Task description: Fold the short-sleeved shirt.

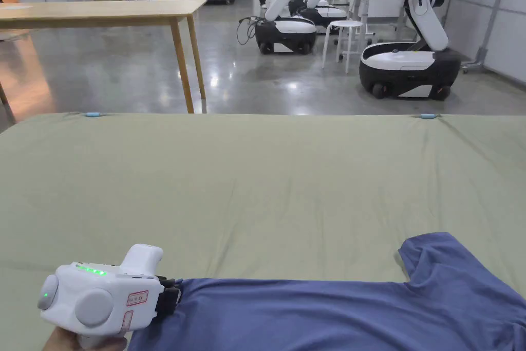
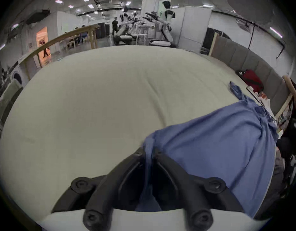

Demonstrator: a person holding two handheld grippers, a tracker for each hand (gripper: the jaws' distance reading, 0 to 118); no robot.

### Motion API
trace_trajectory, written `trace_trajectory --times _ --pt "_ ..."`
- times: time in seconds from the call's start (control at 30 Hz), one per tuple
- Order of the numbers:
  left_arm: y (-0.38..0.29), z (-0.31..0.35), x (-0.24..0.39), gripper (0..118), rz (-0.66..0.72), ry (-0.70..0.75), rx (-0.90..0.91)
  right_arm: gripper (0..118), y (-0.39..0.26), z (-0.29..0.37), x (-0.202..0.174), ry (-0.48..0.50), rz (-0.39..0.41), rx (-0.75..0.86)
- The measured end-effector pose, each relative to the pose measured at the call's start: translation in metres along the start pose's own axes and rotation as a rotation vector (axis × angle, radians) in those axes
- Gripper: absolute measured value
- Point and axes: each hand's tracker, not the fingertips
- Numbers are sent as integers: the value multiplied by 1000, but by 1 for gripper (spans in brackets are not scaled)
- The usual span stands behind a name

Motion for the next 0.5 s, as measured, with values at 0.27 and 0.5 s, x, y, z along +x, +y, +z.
trace_trajectory --times 0.27,0.5 --pt "3 30 15 4 9 -54 60 0 99 -123 61 -61 155 -34" --pt "0 48 18 4 27 -60 82 72 129 -272 119 -57 134 -288"
